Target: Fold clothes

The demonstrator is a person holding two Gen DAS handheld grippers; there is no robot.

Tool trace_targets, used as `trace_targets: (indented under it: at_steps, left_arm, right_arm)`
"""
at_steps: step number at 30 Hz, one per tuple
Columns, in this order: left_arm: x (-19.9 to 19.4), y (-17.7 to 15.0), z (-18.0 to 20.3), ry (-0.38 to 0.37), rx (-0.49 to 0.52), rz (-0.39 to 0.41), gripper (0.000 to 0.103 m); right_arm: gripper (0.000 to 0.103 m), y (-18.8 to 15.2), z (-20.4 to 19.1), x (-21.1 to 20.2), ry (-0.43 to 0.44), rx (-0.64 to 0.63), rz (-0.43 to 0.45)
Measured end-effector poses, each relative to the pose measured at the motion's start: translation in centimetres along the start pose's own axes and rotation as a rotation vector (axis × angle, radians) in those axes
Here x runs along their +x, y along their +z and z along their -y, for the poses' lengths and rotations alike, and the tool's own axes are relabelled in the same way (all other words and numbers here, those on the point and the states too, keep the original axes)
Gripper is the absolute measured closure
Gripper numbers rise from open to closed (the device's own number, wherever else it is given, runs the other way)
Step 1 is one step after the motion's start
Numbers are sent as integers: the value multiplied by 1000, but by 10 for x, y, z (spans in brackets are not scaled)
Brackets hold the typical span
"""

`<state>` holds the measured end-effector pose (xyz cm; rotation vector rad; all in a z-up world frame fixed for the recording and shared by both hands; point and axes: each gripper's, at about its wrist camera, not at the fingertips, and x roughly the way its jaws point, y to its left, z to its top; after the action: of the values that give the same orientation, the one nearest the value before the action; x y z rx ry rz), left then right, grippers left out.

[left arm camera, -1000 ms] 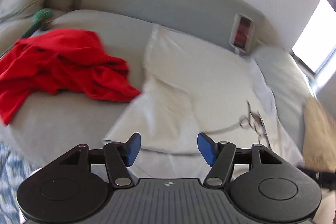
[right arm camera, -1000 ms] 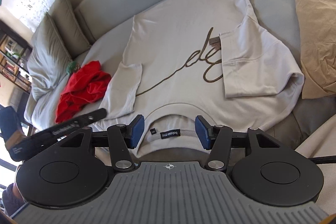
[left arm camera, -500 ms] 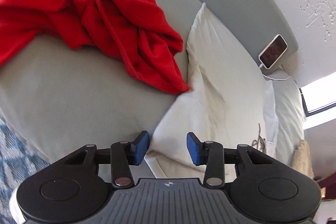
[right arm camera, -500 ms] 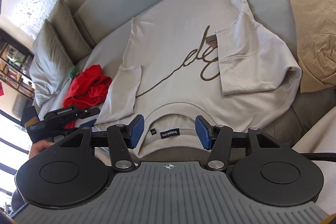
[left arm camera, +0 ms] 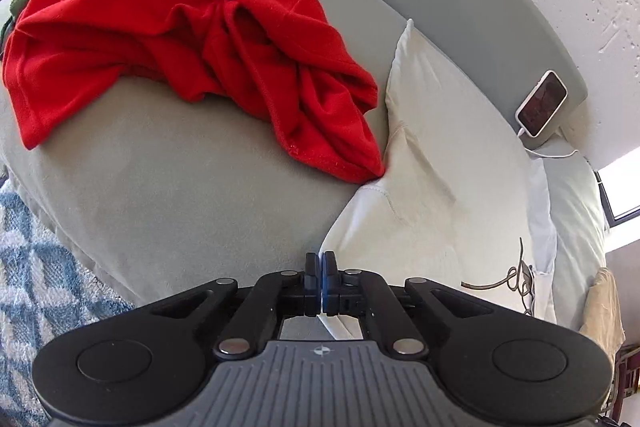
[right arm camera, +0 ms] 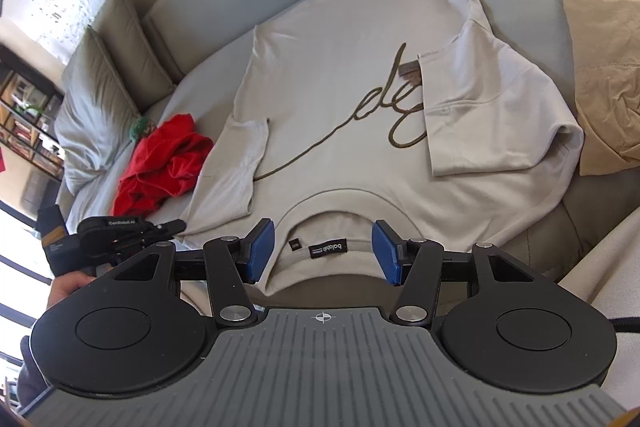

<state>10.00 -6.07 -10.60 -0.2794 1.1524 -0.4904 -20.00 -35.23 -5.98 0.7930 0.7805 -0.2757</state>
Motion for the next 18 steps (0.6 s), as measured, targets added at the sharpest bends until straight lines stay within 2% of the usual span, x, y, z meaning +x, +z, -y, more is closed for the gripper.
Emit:
trace_targets:
  at_steps: [3, 5, 7, 9, 11, 13, 14, 15, 18]
  left_arm:
    - [5, -1, 13, 57, 79, -19, 98]
    - [-3, -4, 23, 106, 125, 8, 82]
    - [-15, -10, 34, 174, 198, 68, 64]
    - [-28, -20, 53, 246, 303, 160, 64]
    - [-34, -28, 69, 203, 381, 207, 65]
    - [-29, -35, 84, 117, 424, 200, 66]
    - [-22, -39, 91, 98, 444, 189, 65]
    - [-13, -42, 98, 94, 465, 177, 66]
    - [16, -54, 114, 141, 513, 126, 73]
  right_arm:
    - [47, 0, 3, 4, -3, 6, -17]
    - [47, 0, 5, 6, -9, 5, -23]
    - [45, 0, 8, 6, -26, 10, -17]
    - [44, 1, 11, 8, -57, 14, -1]
    - [44, 4, 14, 12, -98, 4, 25]
    - [45, 9, 16, 21, -154, -12, 48]
    - [49, 13, 16, 27, -176, -20, 52]
    - [52, 17, 16, 33, -193, -27, 50]
    - [52, 27, 20, 49, -231, -22, 54]
